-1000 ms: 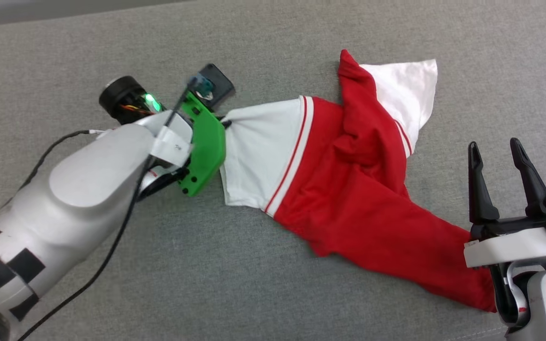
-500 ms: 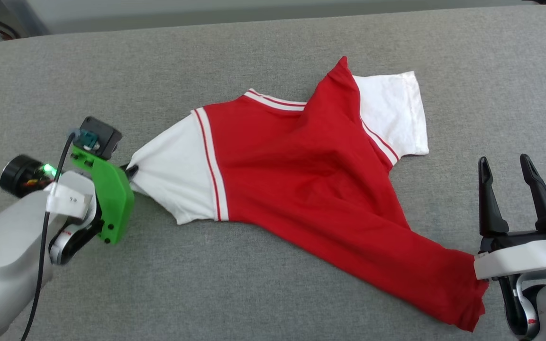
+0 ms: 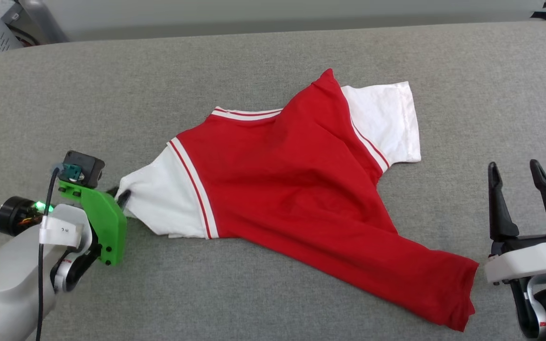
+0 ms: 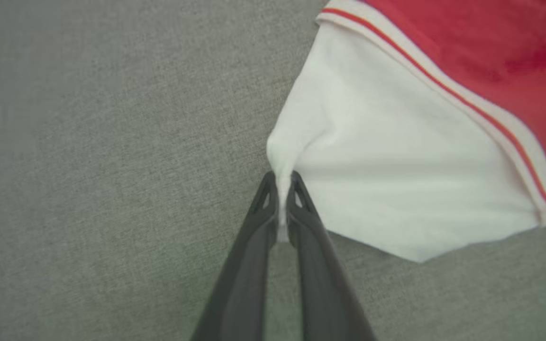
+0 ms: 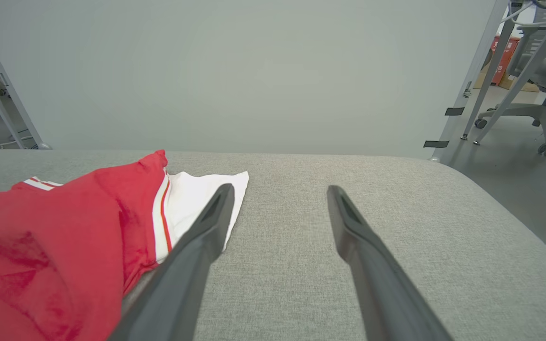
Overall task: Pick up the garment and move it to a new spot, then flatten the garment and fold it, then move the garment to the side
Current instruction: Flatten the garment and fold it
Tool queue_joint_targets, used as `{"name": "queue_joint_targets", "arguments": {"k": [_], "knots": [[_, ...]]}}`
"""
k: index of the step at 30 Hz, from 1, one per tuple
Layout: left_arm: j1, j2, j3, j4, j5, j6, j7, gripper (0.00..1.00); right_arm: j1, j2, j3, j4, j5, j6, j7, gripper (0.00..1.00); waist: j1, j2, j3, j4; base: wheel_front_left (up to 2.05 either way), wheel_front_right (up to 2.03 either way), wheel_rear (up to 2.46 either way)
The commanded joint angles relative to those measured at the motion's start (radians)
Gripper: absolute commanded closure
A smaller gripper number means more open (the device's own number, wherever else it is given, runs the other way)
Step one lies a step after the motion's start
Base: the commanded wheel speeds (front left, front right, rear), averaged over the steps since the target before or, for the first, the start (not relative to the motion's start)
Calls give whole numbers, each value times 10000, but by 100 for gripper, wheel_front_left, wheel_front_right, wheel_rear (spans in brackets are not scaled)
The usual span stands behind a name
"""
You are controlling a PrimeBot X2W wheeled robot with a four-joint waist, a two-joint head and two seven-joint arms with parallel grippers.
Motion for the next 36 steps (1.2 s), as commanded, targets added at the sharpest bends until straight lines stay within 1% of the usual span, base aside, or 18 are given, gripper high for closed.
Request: {"name": "queue_joint_targets", "arguments": {"k": [1,7,10,13,15,17,20,21,23,25,26,27,28,31,32,33,36], "knots": [[73,-108,153,35,22,204,-353,0,26,-113,-73,-74,8,-6,36,0,0,0,-108,94,0,0,0],[153,-364,699,-332,503,1141,-2353,0,-569,-607,-374,-565,-9,-6,512,0,0,0,-271,449,0,0,0],[274,-365,917,-651,767,1629,-3091,0,-1249,-1231,-323,-698,123,-6,983,0,0,0,-236,690,0,0,0],[397,-373,1302,-1120,1046,2148,-3478,0,-2086,-1921,-86,-767,292,-6,1455,0,0,0,-120,962,0,0,0],[512,-414,1682,-1556,1387,2570,-3591,0,-2647,-2415,253,-691,580,-6,2065,0,0,0,20,1189,0,0,0],[661,-537,2290,-2163,1943,3017,-3616,0,-3218,-3000,746,-541,991,-6,2852,0,0,0,208,1428,0,0,0],[1219,-848,3459,-3148,3186,3773,-3622,0,-4082,-4005,1682,-180,1854,-6,4443,0,0,0,560,1804,0,0,0],[1486,-1002,3822,-3456,3594,3956,-3623,0,-4371,-4349,2002,-6,2233,-6,5111,0,0,0,694,1946,0,0,0],[1948,-1323,4463,-3948,4275,4164,-3624,0,-4872,-4944,2575,341,2944,-6,6398,0,0,0,925,2168,0,0,0],[2375,-1641,4948,-4330,4962,4190,-3625,0,-5379,-5492,3115,597,3711,-6,7593,0,0,0,1165,2377,0,0,0],[2547,-1814,5188,-4476,5232,4207,-3625,0,-5627,-5705,3291,693,3975,-6,8008,0,0,0,1274,2455,0,0,0],[2674,-1954,5356,-4589,5415,4197,-3625,0,-5807,-5856,3400,780,4164,-6,8316,0,0,0,1378,2526,0,0,0],[2920,-2244,5704,-4797,5759,4167,-3625,0,-6151,-6069,3583,1010,4549,-6,8905,0,0,0,1553,2650,0,0,0],[3437,-2936,6443,-5162,6489,4005,-3626,0,-6837,-6406,3985,1541,5277,-6,10219,0,0,0,1968,2928,0,0,0],[3576,-3141,6626,-5235,6657,3925,-3626,0,-7013,-6496,4109,1667,5405,-6,10538,0,0,0,2097,3004,0,0,0],[3822,-3594,7006,-5332,6993,3701,-3626,0,-7388,-6621,4322,1931,5645,-6,11118,0,0,0,2372,3173,0,0,0],[4092,-4244,7503,-5343,7449,3242,-3626,0,-7954,-6716,4661,2198,5625,-6,11566,0,0,0,2762,3392,0,0,0]]}}
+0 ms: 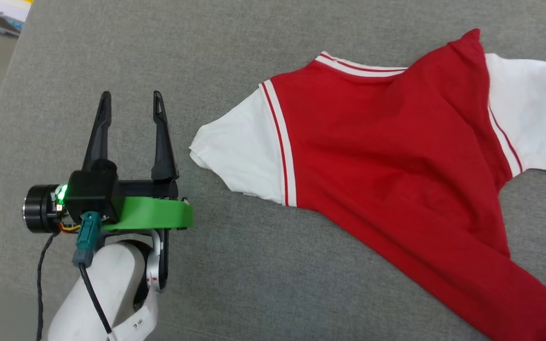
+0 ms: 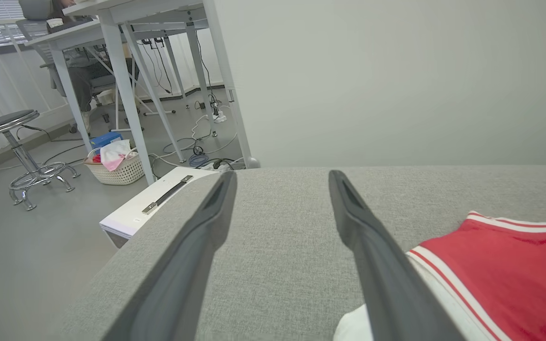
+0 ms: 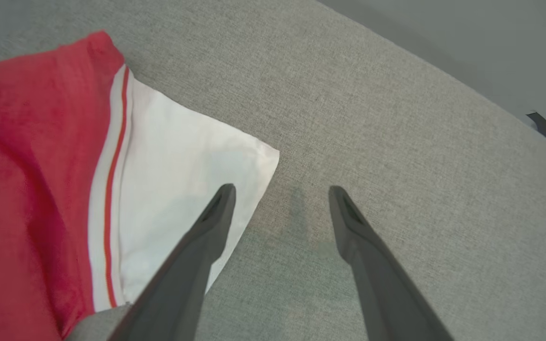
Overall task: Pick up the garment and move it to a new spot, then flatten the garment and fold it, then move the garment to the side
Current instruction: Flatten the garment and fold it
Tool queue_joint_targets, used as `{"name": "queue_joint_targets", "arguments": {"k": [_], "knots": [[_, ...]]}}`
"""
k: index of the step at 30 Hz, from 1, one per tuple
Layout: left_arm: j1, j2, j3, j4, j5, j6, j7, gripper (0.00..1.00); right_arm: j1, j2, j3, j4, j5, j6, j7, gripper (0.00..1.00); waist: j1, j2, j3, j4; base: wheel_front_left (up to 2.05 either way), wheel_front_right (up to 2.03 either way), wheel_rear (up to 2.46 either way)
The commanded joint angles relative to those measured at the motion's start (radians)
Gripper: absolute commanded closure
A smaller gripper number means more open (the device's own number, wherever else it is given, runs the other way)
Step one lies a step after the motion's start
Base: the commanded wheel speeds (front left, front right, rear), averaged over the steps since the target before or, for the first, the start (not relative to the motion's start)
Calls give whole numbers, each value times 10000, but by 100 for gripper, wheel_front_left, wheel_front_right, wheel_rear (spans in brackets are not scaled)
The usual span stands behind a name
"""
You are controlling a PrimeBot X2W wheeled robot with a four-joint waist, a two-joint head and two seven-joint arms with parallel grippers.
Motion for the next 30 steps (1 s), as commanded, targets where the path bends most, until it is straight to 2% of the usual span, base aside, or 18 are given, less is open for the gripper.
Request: {"name": "queue_joint_targets", "arguments": {"k": [1,7,13,14,15,22,30], "knots": [[165,-448,356,-13,358,-413,-56,0,-412,-52,251,250,-8,-6,235,0,-1,-1,949,744,0,0,0],[155,-1356,1173,82,1081,-1260,-56,0,-344,-122,1176,879,-149,-6,458,0,-1,-1,1331,990,0,0,0],[217,-1872,1834,150,1646,-1887,-56,0,-62,-137,1656,1145,162,-6,52,0,-1,-1,1338,898,0,0,0],[228,-1926,1929,162,1712,-1960,-56,0,-83,-156,1690,1144,157,-6,-96,75,-1,-1,1306,856,0,0,0],[252,-1985,2041,187,1791,-2046,-56,0,-117,-164,1711,1144,190,-6,-278,100,-1,-1,1259,798,0,0,0],[399,-2177,2648,409,2151,-2532,-56,0,-301,-284,1386,1155,425,-6,-1789,100,-1,-1,700,399,0,0,0],[601,-2151,3307,671,2277,-3072,-57,0,808,-1142,1034,849,702,-6,-3346,100,-1,-1,-277,-184,0,0,0]]}}
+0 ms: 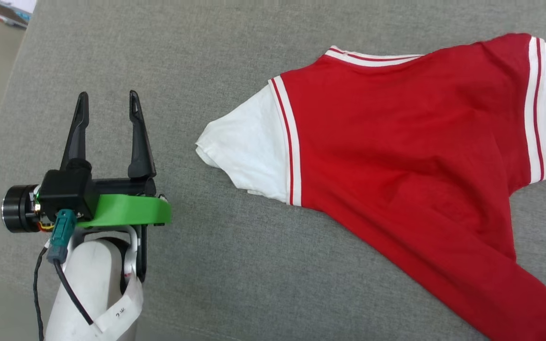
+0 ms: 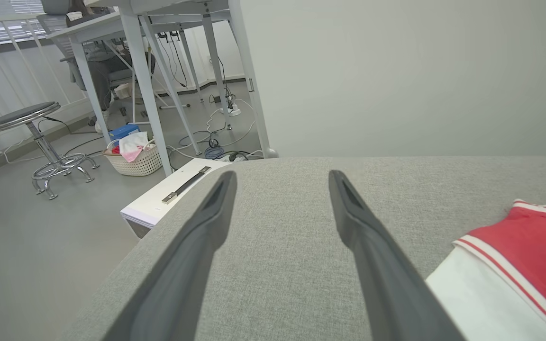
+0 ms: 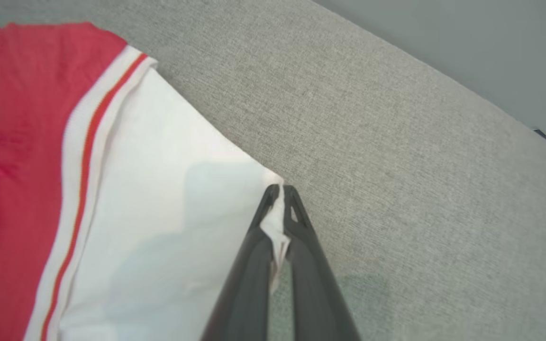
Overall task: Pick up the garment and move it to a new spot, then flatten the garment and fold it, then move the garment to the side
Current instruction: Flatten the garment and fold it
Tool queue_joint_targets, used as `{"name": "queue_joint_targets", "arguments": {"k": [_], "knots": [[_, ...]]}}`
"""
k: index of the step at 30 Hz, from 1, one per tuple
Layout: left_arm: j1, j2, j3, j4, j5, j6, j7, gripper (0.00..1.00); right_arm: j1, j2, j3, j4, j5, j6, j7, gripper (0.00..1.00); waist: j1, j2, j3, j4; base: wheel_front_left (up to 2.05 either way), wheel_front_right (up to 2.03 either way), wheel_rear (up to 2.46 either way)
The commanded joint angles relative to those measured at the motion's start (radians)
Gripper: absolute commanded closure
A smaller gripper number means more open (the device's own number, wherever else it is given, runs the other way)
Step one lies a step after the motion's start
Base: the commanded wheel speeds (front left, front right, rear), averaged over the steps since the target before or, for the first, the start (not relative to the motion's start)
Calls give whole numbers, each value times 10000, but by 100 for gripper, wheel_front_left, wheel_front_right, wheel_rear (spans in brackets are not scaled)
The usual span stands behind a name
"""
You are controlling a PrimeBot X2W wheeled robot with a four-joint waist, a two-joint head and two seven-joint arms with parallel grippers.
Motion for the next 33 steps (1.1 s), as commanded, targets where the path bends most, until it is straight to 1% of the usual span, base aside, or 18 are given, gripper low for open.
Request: {"name": "queue_joint_targets", "arguments": {"k": [1,4,10,13,16,19,23,25,27,29,31,33], "knots": [[110,86,108,60,67,-110,-57,0,362,-150,-123,-17,85,-6,-202,100,-1,0,-551,-480,0,0,0],[33,254,292,209,118,-346,-57,0,1056,-391,-471,84,156,-6,-562,100,-1,0,-800,-732,0,0,0],[-218,573,360,628,265,-792,-57,0,2316,-402,-1240,432,238,-6,-980,100,-1,0,-1122,-1174,0,0,0],[-518,814,288,921,328,-1093,-57,0,2715,-200,-1523,387,243,-6,-1215,100,-1,0,-1209,-1376,0,0,0],[-1158,1085,171,1470,193,-1561,-41,0,2974,58,-1760,153,203,-6,-1427,100,-1,0,-1272,-1568,0,0,0],[-1992,1404,-30,1942,-17,-1936,338,0,3101,270,-1984,-165,89,-6,-1623,100,-1,0,-1310,-1728,0,0,0],[-3215,1894,-501,2456,-507,-2228,1360,0,3174,525,-2082,-875,-166,-6,-1766,100,-1,0,-1282,-2043,0,0,0],[-3718,2123,-881,2817,-974,-2288,2271,0,3201,664,-2116,-1251,-253,-6,-1800,100,-1,0,-1263,-2185,0,0,0],[-4216,2423,-1505,3035,-1594,-2306,3228,0,3233,754,-2147,-1613,-370,-6,-1825,100,-1,0,-1231,-2320,0,0,0],[-4635,2839,-2315,3179,-2356,-2310,4341,0,3269,839,-2152,-1936,-479,-6,-1823,100,-1,0,-1199,-2458,0,0,0],[-4927,3181,-3099,3393,-3489,-2312,5981,0,3317,904,-2119,-2224,-574,-6,-1789,100,-1,0,-1175,-2574,0,0,0],[-5258,3612,-3769,3361,-4480,-2313,7388,0,3325,957,-2088,-2453,-637,-6,-1772,100,-1,0,-1117,-2684,0,0,0]]}}
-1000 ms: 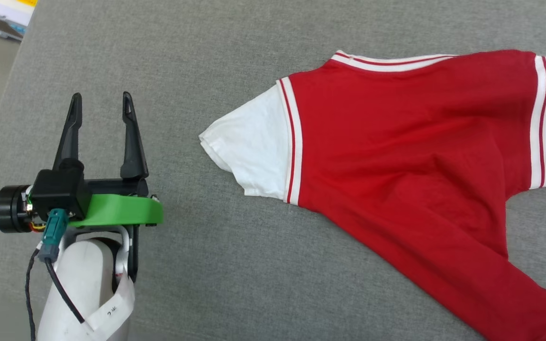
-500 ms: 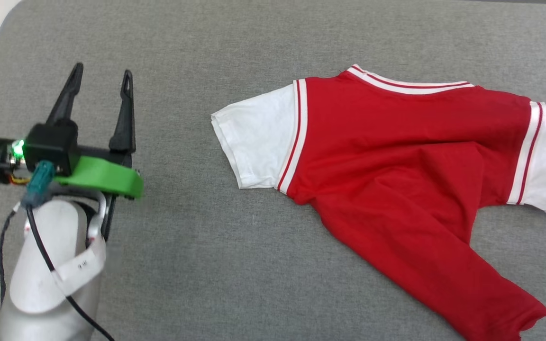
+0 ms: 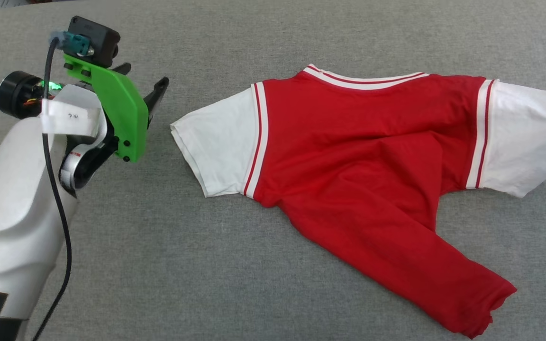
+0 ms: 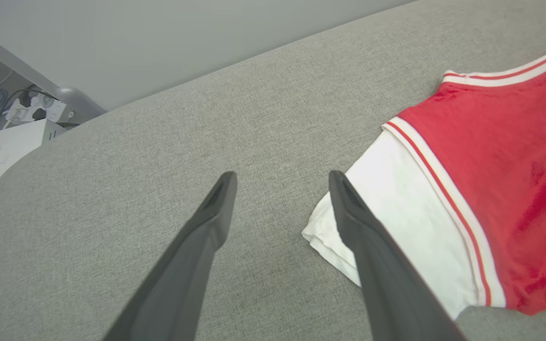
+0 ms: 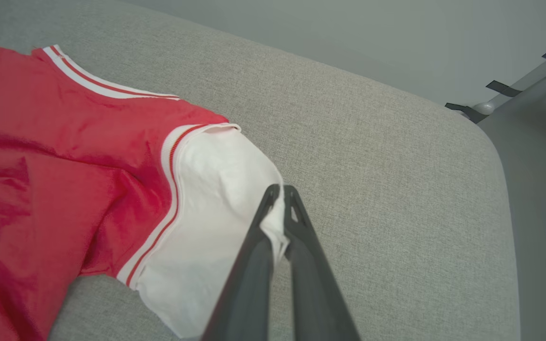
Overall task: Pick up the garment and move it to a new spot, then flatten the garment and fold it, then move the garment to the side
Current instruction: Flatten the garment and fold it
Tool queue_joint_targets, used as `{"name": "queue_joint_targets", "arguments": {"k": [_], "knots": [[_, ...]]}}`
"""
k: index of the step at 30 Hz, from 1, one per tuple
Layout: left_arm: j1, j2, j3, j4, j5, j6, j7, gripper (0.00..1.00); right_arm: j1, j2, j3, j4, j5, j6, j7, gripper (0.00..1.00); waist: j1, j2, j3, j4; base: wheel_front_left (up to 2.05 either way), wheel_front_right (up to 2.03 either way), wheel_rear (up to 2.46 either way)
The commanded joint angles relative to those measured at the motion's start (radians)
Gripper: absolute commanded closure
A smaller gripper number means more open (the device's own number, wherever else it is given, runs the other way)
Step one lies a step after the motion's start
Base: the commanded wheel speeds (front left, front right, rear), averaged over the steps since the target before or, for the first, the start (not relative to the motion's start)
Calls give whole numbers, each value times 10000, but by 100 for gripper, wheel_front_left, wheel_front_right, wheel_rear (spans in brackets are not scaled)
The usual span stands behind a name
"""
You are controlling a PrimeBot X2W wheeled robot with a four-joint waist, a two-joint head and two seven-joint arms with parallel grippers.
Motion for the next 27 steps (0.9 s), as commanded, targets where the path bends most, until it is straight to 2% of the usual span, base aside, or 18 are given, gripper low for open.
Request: {"name": "queue_joint_targets", "arguments": {"k": [1,5,10,17,18,24,25,26,27], "knots": [[-393,315,-234,-34,-457,-24,542,0,97,74,17,-174,-94,-6,14,100,0,0,120,-189,0,0,0],[-925,871,-1240,-86,-1537,-25,1996,0,-28,235,109,-498,-184,-6,77,100,0,0,311,-390,0,0,0],[-1450,1087,-2307,213,-2477,-25,3263,0,-290,336,250,-622,-225,-6,138,100,0,0,607,-576,0,0,0],[-2082,1105,-3472,1024,-2843,-26,3718,0,-832,522,655,-509,-225,-6,70,100,0,0,1030,-855,0,0,0],[-2203,1121,-3987,1458,-2897,-26,3695,0,-1093,634,871,-393,-184,-6,-26,100,0,0,1183,-960,0,0,0],[-2318,1370,-5323,1766,-3004,-26,3843,0,-1456,694,1221,-116,-94,-6,-245,100,0,0,1326,-1015,0,0,0],[-2328,1415,-5481,1752,-3084,-26,3813,5,-1497,691,1255,-72,-78,-6,-282,100,0,0,1331,-1010,0,0,0],[-2335,1460,-5666,1734,-3217,-26,3791,100,-1545,687,1291,-17,-57,-6,-340,100,0,0,1328,-997,0,0,0],[-2361,1488,-5769,1716,-3324,-26,3711,100,-1581,685,1318,24,-39,-6,-390,100,0,0,1324,-984,0,0,0]]}}
